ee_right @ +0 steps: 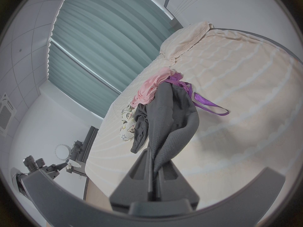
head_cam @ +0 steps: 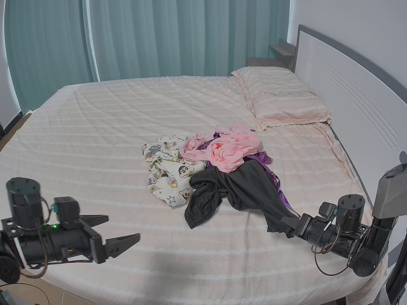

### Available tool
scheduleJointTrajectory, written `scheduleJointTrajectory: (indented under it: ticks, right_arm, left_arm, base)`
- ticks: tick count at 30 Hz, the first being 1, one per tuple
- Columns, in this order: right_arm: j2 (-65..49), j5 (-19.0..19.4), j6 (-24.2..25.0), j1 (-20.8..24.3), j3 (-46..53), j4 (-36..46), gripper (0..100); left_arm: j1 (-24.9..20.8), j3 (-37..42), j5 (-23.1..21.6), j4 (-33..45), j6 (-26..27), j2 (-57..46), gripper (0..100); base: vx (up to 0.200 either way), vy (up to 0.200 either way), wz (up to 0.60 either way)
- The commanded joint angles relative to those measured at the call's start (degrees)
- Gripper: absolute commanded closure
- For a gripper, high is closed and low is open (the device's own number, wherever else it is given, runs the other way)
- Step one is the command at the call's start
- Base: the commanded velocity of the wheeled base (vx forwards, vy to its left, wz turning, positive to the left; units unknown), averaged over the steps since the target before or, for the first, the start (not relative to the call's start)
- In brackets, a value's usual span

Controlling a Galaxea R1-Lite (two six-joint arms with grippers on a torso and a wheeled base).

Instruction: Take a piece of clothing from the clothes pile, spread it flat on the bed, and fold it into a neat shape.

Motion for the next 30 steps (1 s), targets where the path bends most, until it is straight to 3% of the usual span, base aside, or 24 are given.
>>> scheduleJointTrajectory:
  ticks: [1, 8, 13, 19, 24, 30]
  right_arm:
    - [-1.30, 0.48, 3.50, 0.15, 2.84, -1.28, 100]
    - [-2.00, 0.13, 3.67, 0.06, 3.63, -1.28, 100]
    - [-2.97, 0.13, 3.59, 0.41, 3.71, -1.28, 100]
    - [-2.97, 0.04, 3.59, 0.50, 3.80, -1.28, 100]
    - [-2.97, 0.13, 3.59, 0.59, 3.89, -1.28, 100]
    - [-2.88, 0.04, 3.59, 1.47, 3.98, -1.28, 100]
  left_arm:
    - [-13.71, -11.68, 12.19, -18.82, -13.59, 42.33, 0]
    - [-14.15, -21.70, 15.00, -18.82, -16.31, 52.97, 0]
    - [-13.79, -29.00, 16.32, -18.20, -21.24, 58.51, 0]
    - [-12.74, -35.77, 16.58, -16.18, -21.68, 63.69, 0]
    - [-11.60, -41.65, 20.36, -16.44, -21.68, 69.05, 0]
    - [-10.81, -45.43, 21.15, -16.27, -21.94, 70.99, 0]
  base:
    - [0.000, 0.000, 0.00]
    - [0.000, 0.000, 0.00]
    - [0.000, 0.000, 0.00]
    - [0.000, 0.000, 0.00]
    - [0.000, 0.000, 0.00]
    - [0.000, 0.000, 0.00]
